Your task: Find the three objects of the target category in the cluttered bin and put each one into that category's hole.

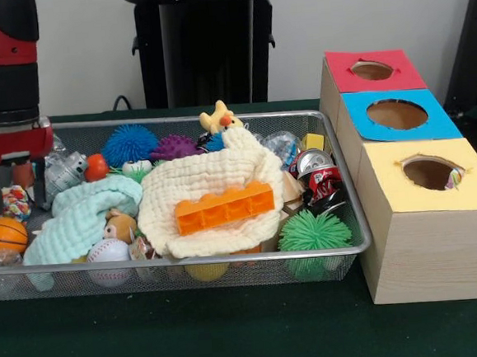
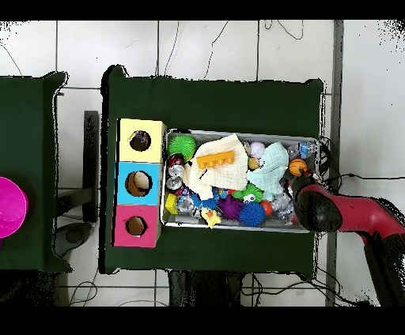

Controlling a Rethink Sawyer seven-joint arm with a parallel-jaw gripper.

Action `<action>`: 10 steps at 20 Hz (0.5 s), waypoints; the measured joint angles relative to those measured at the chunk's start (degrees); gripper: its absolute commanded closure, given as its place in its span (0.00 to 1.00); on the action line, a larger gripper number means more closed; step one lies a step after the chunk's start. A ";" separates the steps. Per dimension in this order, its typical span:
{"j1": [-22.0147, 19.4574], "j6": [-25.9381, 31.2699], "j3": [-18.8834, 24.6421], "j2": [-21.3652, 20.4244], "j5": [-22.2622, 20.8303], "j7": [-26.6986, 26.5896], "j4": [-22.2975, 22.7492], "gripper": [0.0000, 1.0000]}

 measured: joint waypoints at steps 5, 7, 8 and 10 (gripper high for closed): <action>5.73 -7.92 -6.97 1.67 -4.99 0.00 -4.37 0.00; 7.87 -10.66 -9.29 2.27 -5.46 0.00 -5.48 0.00; 9.05 -12.07 -10.53 2.57 -5.59 0.00 -6.01 0.00; 11.01 -13.35 -12.97 2.89 -5.56 0.01 -6.74 0.00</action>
